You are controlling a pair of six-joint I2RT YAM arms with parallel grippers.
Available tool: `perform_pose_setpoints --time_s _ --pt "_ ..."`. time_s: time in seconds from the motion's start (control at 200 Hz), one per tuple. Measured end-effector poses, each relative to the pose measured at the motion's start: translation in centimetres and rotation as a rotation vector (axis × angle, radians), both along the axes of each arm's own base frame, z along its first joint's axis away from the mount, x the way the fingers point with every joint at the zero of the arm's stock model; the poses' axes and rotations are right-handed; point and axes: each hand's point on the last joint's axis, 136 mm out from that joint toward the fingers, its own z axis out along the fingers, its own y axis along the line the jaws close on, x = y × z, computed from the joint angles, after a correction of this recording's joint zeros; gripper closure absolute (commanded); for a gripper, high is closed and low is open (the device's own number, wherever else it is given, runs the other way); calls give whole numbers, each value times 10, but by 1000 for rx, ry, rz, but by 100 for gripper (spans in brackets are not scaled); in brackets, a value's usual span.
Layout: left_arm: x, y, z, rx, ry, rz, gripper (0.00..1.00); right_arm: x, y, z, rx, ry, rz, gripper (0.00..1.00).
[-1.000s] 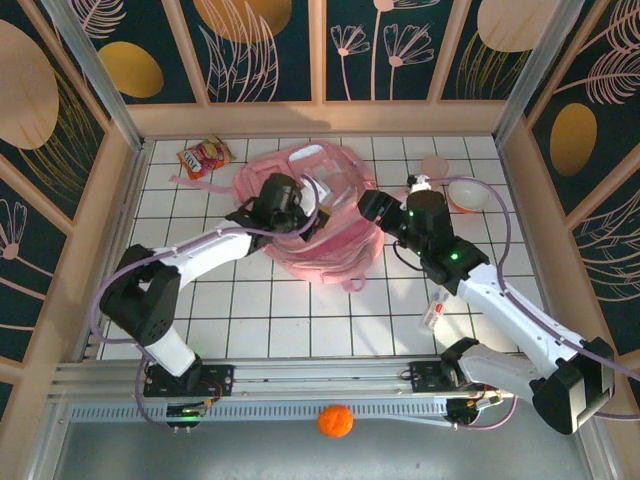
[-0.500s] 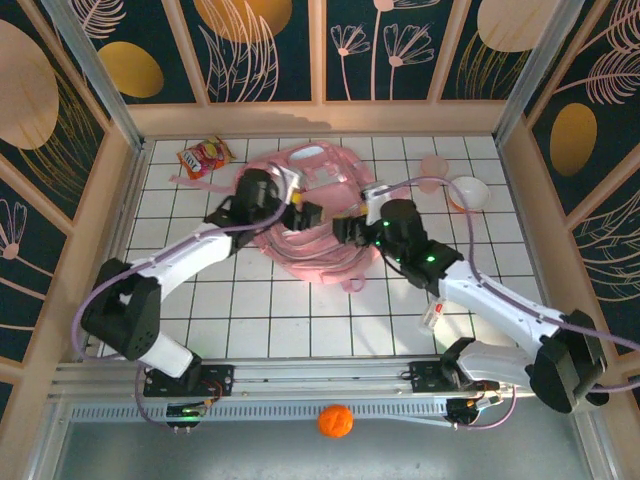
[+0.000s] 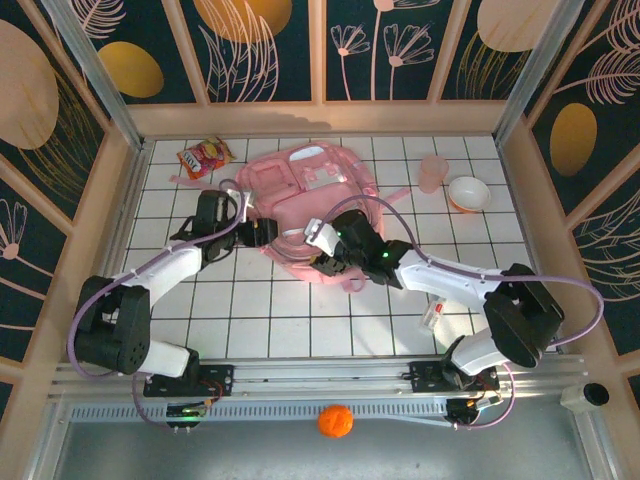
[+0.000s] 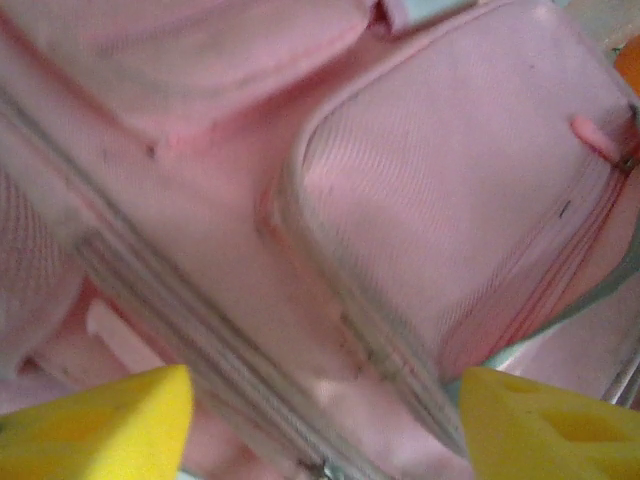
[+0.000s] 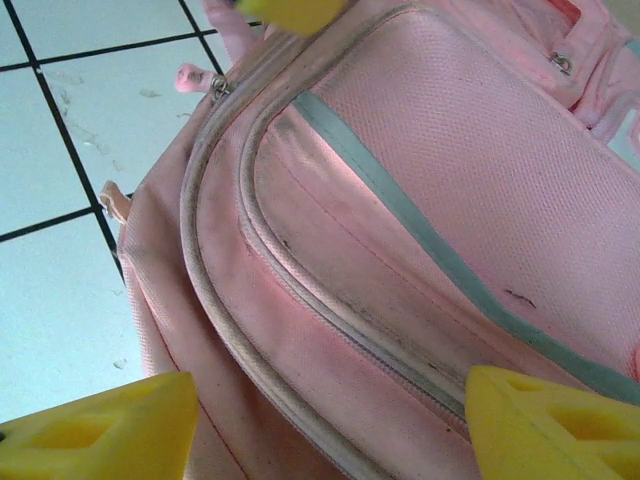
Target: Pack books, pencil case, and school supplies into a backpack
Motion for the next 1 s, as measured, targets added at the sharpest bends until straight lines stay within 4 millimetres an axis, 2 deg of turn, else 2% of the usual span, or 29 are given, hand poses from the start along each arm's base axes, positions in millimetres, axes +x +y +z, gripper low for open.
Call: perform_pose_setpoints --time_s 0.085,0.14,0.26,0.4,0.51,0.686,0.841,1.001 --pt "-5 1 -4 -15 21 -5 26 4 -5 -1 1 9 -4 30" --pt "-7 0 -5 -35 34 -11 23 6 -7 -1 9 21 -3 31" --pt "-17 -5 -12 -81 61 -37 22 5 -7 0 36 46 14 31" --pt "-40 -9 -32 -134 137 -59 22 -1 -1 2 89 102 22 30" --pt "-49 -8 -40 -140 167 -62 25 4 -6 2 149 181 -73 30" --pt "-53 -9 -35 -163 130 -70 36 28 -27 -1 304 356 -332 34" --pt "-48 -8 -28 -152 71 -75 31 31 -25 3 464 470 -458 34" --pt "-35 -3 -22 -81 -3 -72 27 28 -24 1 573 564 -541 34"
